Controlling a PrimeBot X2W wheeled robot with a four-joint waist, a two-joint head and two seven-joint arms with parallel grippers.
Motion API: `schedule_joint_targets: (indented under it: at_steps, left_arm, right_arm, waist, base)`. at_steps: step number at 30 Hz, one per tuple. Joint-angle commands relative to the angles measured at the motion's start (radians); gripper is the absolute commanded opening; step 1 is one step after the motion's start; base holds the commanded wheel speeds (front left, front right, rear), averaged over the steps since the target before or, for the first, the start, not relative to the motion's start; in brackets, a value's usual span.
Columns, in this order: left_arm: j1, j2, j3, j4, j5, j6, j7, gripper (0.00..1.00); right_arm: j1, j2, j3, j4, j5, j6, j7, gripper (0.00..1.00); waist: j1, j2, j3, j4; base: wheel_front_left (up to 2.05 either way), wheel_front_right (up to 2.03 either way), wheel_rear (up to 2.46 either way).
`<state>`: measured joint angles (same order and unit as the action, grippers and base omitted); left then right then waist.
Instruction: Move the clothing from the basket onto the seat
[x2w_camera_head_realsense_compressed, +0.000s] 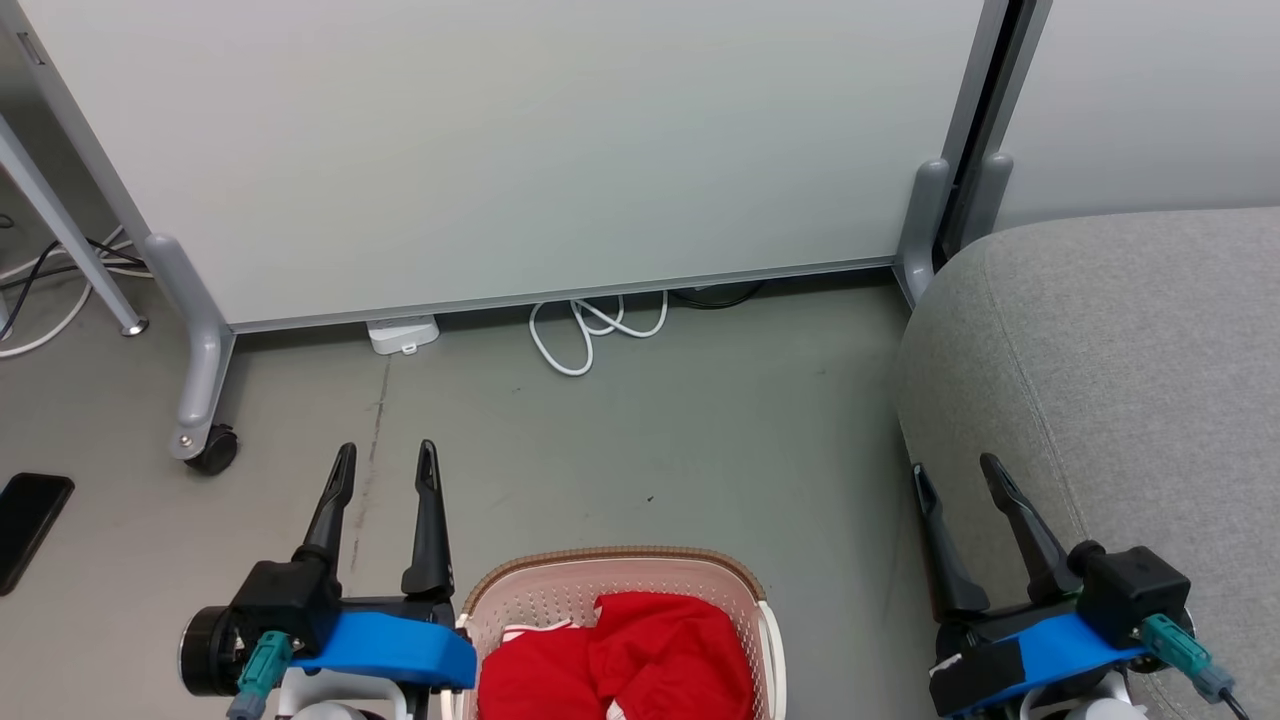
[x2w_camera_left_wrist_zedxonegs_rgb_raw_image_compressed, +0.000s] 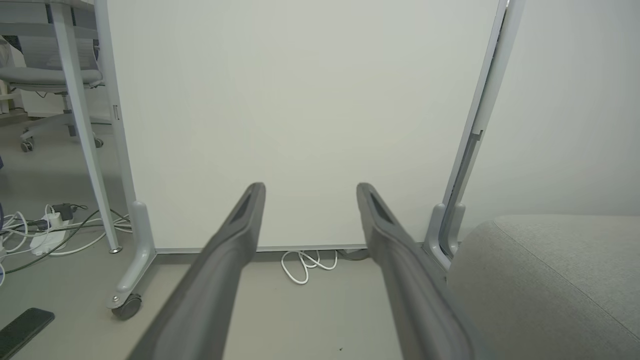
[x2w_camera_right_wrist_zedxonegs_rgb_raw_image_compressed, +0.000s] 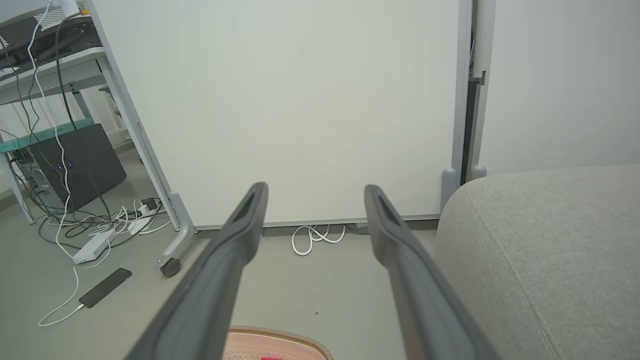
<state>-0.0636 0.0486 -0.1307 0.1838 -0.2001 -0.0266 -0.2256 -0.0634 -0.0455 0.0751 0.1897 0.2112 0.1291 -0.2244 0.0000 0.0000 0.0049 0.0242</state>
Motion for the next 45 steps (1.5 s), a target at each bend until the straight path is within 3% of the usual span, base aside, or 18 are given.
schedule_joint_targets:
  at_steps: [1, 19, 45]
  left_arm:
    - [-0.017, 0.004, -0.003, 0.000, 0.023, -0.001, -0.009, 1.00]
    - [-0.011, 0.003, -0.028, 0.024, 0.095, -0.022, -0.042, 1.00]
    - [-0.021, 0.003, -0.030, 0.065, 0.055, -0.030, -0.041, 1.00]
  right_arm:
    - [-0.013, -0.007, 0.004, -0.006, -0.026, 0.002, -0.011, 1.00]
    - [-0.005, -0.008, 0.026, -0.005, -0.158, 0.003, -0.043, 1.00]
    - [-0.011, -0.007, 0.026, 0.018, -0.138, 0.003, -0.043, 1.00]
  waist:
    - [0.0000, 0.0000, 0.000, 0.000]
    - [0.0000, 0.0000, 0.002, 0.001]
    - [0.0000, 0.0000, 0.006, 0.001]
  base:
    - [0.00, 0.00, 0.00]
    - [0.00, 0.00, 0.00]
    - [0.00, 0.00, 0.00]
